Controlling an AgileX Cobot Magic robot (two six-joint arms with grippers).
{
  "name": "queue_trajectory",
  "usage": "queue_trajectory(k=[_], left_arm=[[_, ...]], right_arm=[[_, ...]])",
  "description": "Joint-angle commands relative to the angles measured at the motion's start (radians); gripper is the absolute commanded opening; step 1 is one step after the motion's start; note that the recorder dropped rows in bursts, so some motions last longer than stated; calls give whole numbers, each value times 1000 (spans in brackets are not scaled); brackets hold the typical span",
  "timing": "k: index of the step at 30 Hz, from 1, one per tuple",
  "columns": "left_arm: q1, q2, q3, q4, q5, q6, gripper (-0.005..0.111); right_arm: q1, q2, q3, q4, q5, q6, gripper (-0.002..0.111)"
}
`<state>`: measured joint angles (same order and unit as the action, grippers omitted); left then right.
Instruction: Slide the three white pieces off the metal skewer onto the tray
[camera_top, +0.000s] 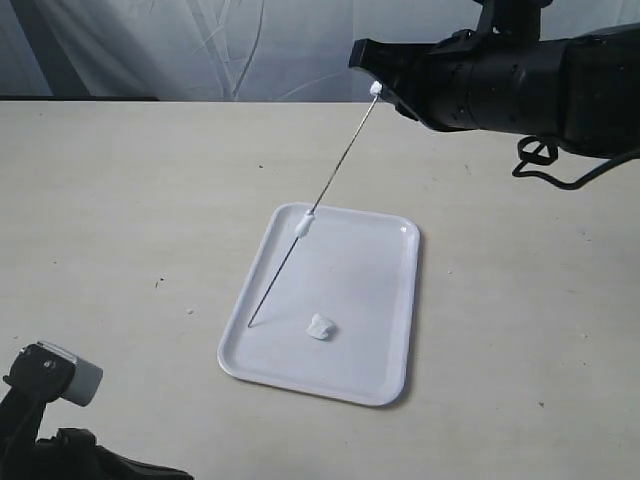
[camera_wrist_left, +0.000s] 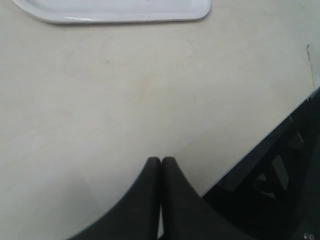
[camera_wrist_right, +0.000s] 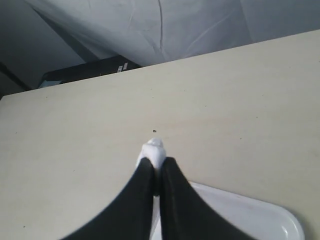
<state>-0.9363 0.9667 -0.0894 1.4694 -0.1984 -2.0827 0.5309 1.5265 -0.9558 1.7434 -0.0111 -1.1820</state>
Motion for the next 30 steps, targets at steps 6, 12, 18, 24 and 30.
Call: queue_trajectory(k=[6, 12, 18, 24, 30], left_arm=[[-3, -1, 5, 6, 361, 11, 0], [-3, -1, 0, 52, 409, 72, 4], [-3, -1, -69, 182, 487, 72, 37], [-3, -1, -112, 275, 555, 67, 55], [-3, 19, -122, 275, 631, 71, 55]], right_arm=[[1, -13, 33, 1, 105, -3, 0], [1, -88, 33, 1, 116, -3, 0], [1, -176, 33, 1, 157, -3, 0], [1, -185, 33, 1, 234, 16, 0], [1, -194, 33, 1, 308, 41, 0]])
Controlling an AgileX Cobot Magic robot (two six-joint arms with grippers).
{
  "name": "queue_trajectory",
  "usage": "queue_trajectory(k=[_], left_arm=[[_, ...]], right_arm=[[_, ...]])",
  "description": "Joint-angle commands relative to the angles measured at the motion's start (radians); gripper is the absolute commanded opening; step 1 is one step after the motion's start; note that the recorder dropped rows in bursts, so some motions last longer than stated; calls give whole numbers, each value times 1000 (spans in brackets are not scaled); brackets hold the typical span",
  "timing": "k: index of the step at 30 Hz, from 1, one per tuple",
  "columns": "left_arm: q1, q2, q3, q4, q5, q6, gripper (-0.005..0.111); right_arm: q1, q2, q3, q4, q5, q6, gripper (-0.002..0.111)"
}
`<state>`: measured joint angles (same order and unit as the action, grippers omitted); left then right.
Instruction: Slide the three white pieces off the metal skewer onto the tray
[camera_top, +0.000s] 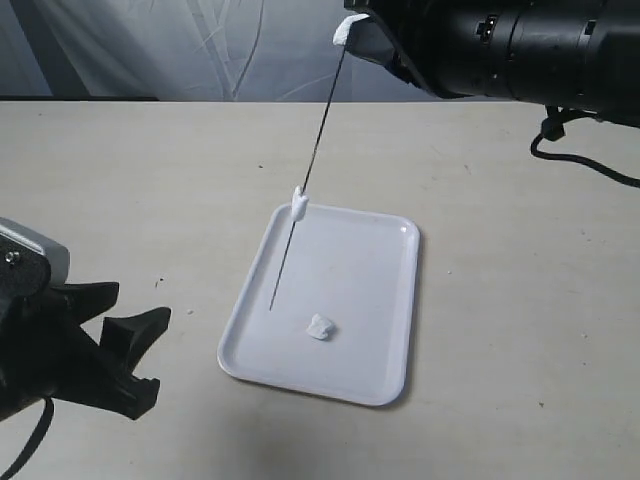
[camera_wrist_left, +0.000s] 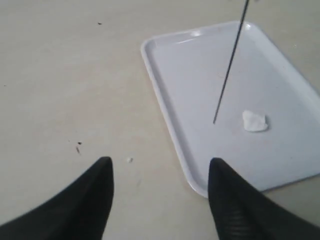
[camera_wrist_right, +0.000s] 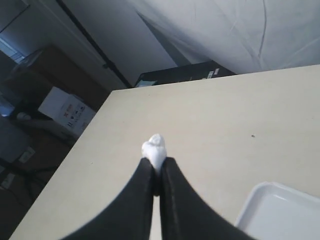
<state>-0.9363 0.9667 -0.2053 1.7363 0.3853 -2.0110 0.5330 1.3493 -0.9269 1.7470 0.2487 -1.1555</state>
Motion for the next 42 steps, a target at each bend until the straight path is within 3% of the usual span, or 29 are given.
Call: queue_trajectory(k=[1, 6, 12, 16, 21, 29, 42], left_arm=[[-3, 37, -6, 8, 47, -1, 55], [-3, 116, -22, 8, 34, -1, 55], [-3, 180, -130, 8, 5, 33, 55], [-3, 220, -170, 8, -74, 64, 55], [-3, 236, -174, 8, -173, 64, 64], [-3, 214, -203, 8, -280, 57, 64], [-3, 214, -265, 8, -340, 57, 64]], right_arm=[[-2, -25, 4, -3, 55, 33, 0], [-2, -71, 4, -160, 78, 173, 0], [-2, -93, 4, -288, 159, 304, 0], [-2, -113, 4, -288, 163, 304, 0], [-2, -139, 4, -311, 165, 304, 0], [-2, -149, 4, -351, 165, 304, 0], [-2, -149, 4, -306, 208, 304, 0]])
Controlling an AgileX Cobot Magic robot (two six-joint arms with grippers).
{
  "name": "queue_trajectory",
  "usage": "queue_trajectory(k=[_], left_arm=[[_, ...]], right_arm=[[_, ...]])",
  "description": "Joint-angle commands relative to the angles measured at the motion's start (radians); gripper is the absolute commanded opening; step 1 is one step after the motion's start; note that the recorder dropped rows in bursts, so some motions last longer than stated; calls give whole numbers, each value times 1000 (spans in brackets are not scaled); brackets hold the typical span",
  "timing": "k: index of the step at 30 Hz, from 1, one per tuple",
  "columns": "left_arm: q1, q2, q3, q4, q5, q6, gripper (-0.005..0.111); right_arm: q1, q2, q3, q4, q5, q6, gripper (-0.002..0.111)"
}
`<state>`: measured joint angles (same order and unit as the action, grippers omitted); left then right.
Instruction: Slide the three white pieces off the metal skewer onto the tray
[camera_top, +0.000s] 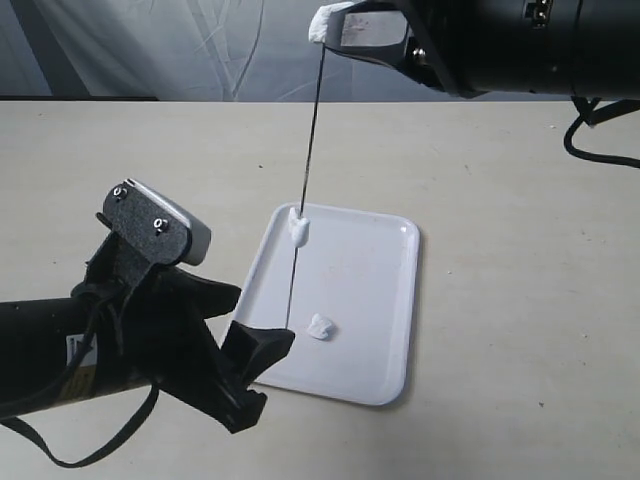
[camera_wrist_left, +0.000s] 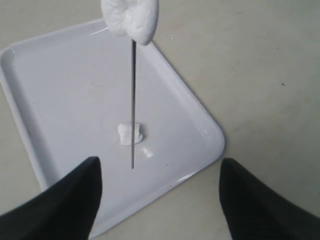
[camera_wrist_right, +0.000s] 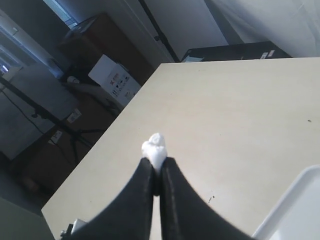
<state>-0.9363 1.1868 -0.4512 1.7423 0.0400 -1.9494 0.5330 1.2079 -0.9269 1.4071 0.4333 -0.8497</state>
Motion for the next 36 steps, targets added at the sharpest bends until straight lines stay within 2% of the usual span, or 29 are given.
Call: queue_trajectory(k=[1, 26, 28, 36], left_arm=[[-3, -6, -25, 2, 8, 2, 64], [-3, 71, -45, 2, 90, 46, 63], [-3, 76, -49, 2, 90, 46, 60], [-3, 82, -51, 2, 92, 46, 32]], right_arm=[[-2, -8, 4, 41, 27, -1, 0], [-2, -19, 4, 130, 127, -1, 0], [-2, -19, 4, 130, 127, -1, 0], [-2, -19, 4, 130, 127, -1, 0]])
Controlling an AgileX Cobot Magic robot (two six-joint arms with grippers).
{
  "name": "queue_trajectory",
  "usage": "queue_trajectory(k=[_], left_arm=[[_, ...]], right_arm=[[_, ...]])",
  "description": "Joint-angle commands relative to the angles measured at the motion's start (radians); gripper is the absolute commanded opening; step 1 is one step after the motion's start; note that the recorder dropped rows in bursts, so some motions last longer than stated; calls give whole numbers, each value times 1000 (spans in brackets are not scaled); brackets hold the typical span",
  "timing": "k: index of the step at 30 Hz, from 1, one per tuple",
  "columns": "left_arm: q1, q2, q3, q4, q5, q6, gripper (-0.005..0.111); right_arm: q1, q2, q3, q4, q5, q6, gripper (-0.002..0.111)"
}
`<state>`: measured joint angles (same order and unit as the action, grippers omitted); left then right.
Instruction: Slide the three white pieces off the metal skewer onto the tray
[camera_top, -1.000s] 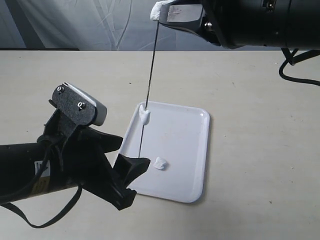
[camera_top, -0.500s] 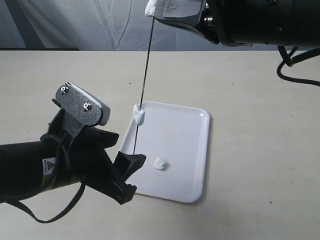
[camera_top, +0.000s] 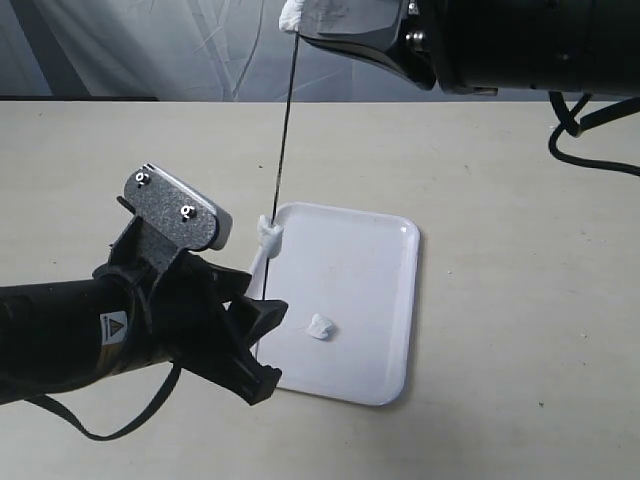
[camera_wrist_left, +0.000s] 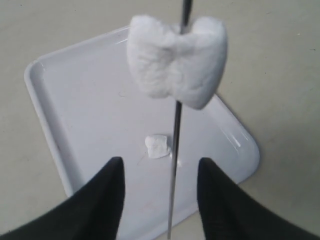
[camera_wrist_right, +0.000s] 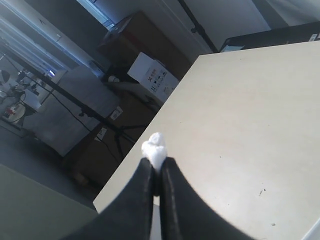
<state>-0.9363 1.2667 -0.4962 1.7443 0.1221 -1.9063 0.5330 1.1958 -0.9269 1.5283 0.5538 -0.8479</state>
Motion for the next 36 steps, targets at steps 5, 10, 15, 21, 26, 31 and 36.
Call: queue_trajectory(k=[5, 10, 15, 21, 26, 31, 36], left_arm=[[-3, 2, -6, 0, 16, 3, 8], [-3, 2, -6, 0, 16, 3, 0], [-3, 2, -6, 0, 16, 3, 0], [-3, -6, -4, 0, 1, 3, 0], [-3, -48, 22, 0, -13, 3, 0], [-3, -85, 77, -51, -48, 1, 0], [-3, -85, 109, -93, -130, -1, 0]], right_arm=[[-2, -7, 4, 11, 6, -3, 0], [-2, -7, 4, 34, 13, -3, 0], [-2, -7, 4, 34, 18, -3, 0], [-2, -7, 4, 19, 12, -5, 0], [-2, -7, 4, -38, -13, -5, 0], [-2, -7, 4, -37, -57, -5, 0], [-2, -7, 4, -39, -99, -7, 0]])
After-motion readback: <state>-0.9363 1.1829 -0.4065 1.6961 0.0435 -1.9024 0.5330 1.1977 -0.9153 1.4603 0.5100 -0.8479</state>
